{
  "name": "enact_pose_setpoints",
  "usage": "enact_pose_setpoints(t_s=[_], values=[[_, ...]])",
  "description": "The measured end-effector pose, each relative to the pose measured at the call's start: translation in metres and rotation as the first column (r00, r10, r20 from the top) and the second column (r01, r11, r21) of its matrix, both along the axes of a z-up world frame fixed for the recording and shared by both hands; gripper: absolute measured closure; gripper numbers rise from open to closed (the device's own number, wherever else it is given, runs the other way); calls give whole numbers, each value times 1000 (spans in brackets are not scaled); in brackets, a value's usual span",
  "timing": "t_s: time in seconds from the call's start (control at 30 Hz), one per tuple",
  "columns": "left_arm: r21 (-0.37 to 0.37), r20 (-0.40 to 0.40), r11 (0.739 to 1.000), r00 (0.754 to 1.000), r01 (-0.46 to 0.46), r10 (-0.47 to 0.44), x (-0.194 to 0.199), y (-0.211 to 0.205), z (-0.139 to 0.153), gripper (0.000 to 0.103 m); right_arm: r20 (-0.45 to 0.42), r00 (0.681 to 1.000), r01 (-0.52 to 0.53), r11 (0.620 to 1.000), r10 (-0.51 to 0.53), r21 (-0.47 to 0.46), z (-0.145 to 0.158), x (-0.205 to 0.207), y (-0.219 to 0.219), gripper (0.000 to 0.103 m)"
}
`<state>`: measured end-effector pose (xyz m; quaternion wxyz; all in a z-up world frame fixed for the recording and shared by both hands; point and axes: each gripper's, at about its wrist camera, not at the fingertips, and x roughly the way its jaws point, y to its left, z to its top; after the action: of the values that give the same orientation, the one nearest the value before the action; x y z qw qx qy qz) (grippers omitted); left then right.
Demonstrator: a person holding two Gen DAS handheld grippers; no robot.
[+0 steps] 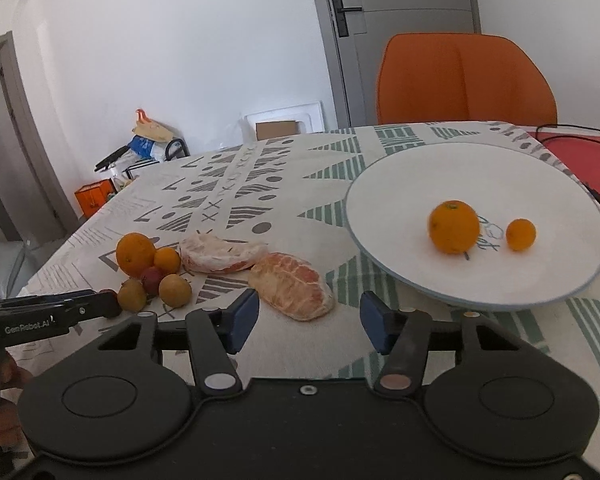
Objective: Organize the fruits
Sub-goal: 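Grasp a dark red plum with the left gripper while the right gripper grasps a peeled pomelo piece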
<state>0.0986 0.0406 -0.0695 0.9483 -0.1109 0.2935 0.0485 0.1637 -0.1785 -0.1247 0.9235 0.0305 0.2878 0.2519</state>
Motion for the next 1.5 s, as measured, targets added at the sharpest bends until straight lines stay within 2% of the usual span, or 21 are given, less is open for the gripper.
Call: enact_pose_setpoints(t_s=[0.17, 0.23, 0.3, 0.43, 0.57, 0.73, 1.2, 1.3, 1.37, 1.43, 1.5], values=[[-15, 3, 1000, 1000, 7, -7, 1, 2, -1, 80, 7, 1000, -14, 1000, 14, -23, -3, 6, 10, 48], [-23, 5, 1000, 1000, 10, -10, 0, 3, -1, 80, 0, 1000, -23, 999, 23, -25, -5, 7, 12, 55], [-27, 6, 1000, 1000, 10, -10, -1, 3, -1, 80, -3, 1000, -29, 999, 29, -31, -5, 5, 14, 57], [-33, 9, 999, 1000, 0, 0, -5, 5, 1, 80, -17, 998, -65, 998, 65, -21, -3, -1, 14, 73], [-32, 18, 999, 1000, -6, 7, -9, 7, 4, 80, -18, 994, -112, 993, 111, -26, -1, -13, 18, 72], [-34, 23, 999, 1000, -11, 12, -12, 9, 6, 80, -5, 995, -95, 995, 95, -44, 3, -13, 21, 62], [-46, 26, 999, 999, -20, 21, -7, 17, 6, 80, 12, 996, -84, 989, 86, -118, -2, 12, 42, 59], [-49, 25, 999, 999, -22, 23, -7, 19, 6, 80, 38, 995, -81, 983, 89, -166, -4, 11, 51, 58], [-49, 27, 999, 999, -20, 22, -7, 18, 8, 80, 58, 994, -78, 974, 92, -211, -4, 7, 56, 70], [-47, 33, 999, 999, -17, 19, -8, 17, 10, 80, 69, 992, -90, 966, 109, -242, -2, 2, 58, 71], [-43, 42, 999, 999, -12, 14, -9, 15, 12, 80, 63, 991, -104, 969, 121, -223, 0, 0, 56, 71]])
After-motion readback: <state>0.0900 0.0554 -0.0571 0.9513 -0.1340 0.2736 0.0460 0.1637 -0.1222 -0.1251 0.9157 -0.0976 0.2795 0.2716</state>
